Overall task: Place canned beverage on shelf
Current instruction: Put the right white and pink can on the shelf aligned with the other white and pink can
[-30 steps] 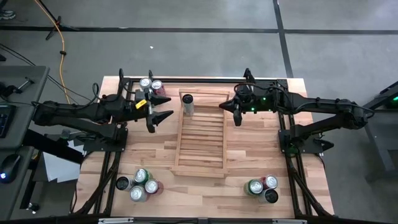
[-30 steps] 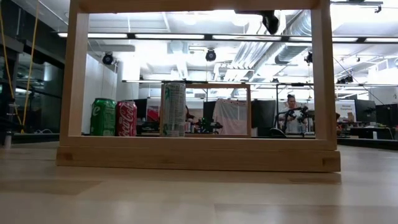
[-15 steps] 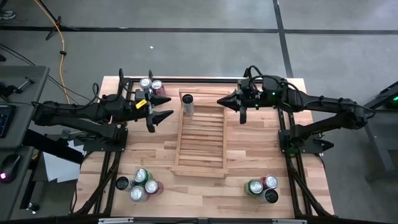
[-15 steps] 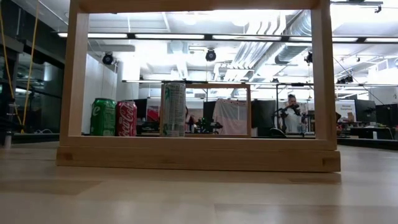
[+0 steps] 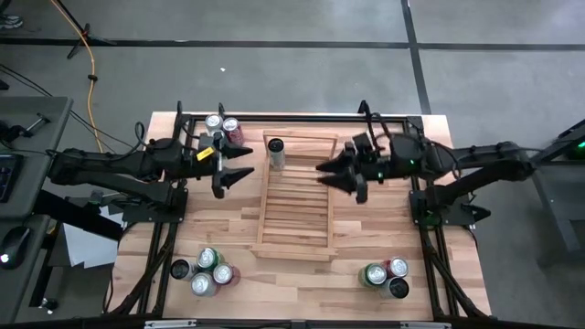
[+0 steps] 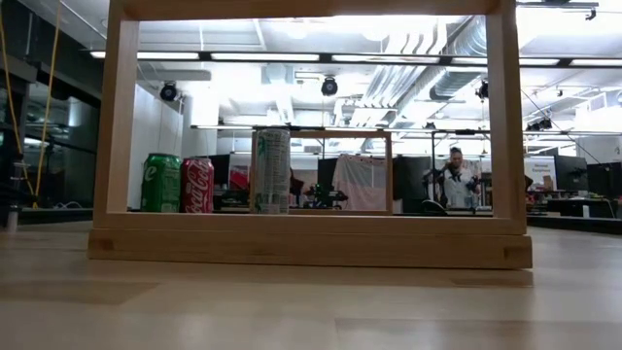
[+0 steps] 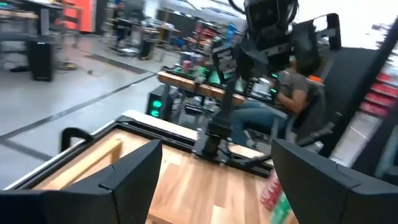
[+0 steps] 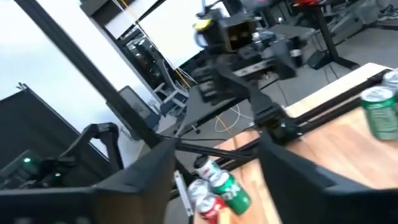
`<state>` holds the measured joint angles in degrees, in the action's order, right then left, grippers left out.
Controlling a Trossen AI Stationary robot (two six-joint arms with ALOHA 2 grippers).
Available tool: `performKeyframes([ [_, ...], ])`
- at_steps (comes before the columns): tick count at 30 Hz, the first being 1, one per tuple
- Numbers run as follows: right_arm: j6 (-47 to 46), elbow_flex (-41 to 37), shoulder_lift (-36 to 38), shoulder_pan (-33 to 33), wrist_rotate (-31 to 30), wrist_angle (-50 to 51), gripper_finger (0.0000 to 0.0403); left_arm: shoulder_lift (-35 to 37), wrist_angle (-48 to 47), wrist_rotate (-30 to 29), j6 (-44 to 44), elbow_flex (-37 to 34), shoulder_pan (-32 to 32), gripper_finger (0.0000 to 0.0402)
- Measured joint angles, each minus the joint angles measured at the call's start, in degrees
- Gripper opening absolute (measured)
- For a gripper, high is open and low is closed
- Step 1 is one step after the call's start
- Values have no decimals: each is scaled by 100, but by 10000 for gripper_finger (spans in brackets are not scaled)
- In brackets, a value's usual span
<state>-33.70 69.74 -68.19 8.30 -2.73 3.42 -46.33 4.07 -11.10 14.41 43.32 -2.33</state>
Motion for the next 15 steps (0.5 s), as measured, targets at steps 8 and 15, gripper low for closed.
performKeyframes([
  [8, -1621, 2861, -1321, 1484, -805, 4746, 293, 64, -161, 373, -54, 3, 0, 294],
  [15, -4304, 4717, -2602, 2601, -353, 8164, 294, 60, -183, 373, -57, 3, 0, 294],
])
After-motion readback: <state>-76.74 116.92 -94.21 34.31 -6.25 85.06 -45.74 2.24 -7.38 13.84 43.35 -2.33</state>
